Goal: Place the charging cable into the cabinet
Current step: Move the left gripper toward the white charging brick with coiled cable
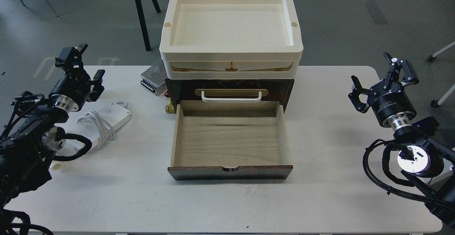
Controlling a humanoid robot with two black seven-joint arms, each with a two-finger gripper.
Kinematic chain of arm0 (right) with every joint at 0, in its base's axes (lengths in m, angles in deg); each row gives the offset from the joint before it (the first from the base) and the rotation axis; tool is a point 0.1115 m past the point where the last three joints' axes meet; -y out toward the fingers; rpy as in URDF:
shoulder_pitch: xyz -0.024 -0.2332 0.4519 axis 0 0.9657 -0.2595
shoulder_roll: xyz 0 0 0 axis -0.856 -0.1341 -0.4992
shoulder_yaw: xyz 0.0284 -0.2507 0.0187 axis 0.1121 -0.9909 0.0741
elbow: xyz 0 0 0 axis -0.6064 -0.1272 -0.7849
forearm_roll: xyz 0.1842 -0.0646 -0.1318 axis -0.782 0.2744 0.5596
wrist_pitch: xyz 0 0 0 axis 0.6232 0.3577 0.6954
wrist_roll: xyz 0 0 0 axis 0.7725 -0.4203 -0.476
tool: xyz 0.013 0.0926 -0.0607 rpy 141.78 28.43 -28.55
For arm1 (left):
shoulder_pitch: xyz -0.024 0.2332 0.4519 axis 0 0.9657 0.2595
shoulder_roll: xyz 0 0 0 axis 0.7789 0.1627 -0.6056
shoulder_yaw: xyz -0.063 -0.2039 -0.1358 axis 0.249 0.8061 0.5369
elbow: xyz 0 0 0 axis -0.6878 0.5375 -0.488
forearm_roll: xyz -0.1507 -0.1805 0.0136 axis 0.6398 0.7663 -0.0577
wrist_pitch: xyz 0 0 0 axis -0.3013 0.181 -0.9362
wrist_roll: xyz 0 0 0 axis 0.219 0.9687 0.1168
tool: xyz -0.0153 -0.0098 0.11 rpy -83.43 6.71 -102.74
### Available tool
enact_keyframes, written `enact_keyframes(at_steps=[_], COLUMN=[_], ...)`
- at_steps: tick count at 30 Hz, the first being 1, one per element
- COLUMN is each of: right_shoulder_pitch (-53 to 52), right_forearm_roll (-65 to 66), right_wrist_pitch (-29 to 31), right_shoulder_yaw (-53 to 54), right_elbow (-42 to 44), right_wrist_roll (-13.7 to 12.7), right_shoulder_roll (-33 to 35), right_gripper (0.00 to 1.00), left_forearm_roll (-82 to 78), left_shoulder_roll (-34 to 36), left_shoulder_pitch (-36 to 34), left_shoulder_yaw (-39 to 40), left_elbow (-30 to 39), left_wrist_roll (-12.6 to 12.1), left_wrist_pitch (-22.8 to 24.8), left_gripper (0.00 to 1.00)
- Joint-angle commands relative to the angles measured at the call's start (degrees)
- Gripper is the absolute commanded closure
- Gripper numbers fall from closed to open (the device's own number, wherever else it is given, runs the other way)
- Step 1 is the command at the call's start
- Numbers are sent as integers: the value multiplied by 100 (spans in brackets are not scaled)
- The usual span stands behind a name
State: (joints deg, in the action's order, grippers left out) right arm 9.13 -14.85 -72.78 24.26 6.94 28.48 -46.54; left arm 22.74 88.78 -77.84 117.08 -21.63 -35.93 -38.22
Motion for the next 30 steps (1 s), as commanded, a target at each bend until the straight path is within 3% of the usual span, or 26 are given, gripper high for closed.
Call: enact_keyframes(at_steps=[1,10,14,16,19,23,27,30], right_shoulder_pitch=[3,3,-6,3,3,3,3,3], right_forearm_roll=[0,0,0,0,0,0,0,0], right_wrist_pitch=[9,9,0,0,0,0,9,9], right_shoulder_yaw=[-9,0,0,0,0,0,0,0], right_elbow=[0,0,0,0,0,0,0,0], right_wrist_roll=[0,0,0,0,0,0,0,0], right_shoulder_roll=[0,0,0,0,0,0,0,0], right_gripper=[0,1,0,0,0,1,1,1], left_forearm_roll=[-17,-8,-17,-52,-61,-78,-603,-2041], left_shoulder_roll=[-20,260,708,1094,1744,2352,2897,2994], left_shoulder_pitch=[7,-124,-432,-485,-494,-660,-801,-1248], left_shoulder_yaw=[-36,26,8,-36,-45,-54,-124,-194], left_elbow=[-43,-87,-167,-167,-97,-96,-88,26], left_wrist_roll=[0,0,0,0,0,0,0,0], left_wrist_pitch=[-50,-146,-813,-903,-580,508,508,508], left_gripper=[0,0,0,0,0,0,2,5])
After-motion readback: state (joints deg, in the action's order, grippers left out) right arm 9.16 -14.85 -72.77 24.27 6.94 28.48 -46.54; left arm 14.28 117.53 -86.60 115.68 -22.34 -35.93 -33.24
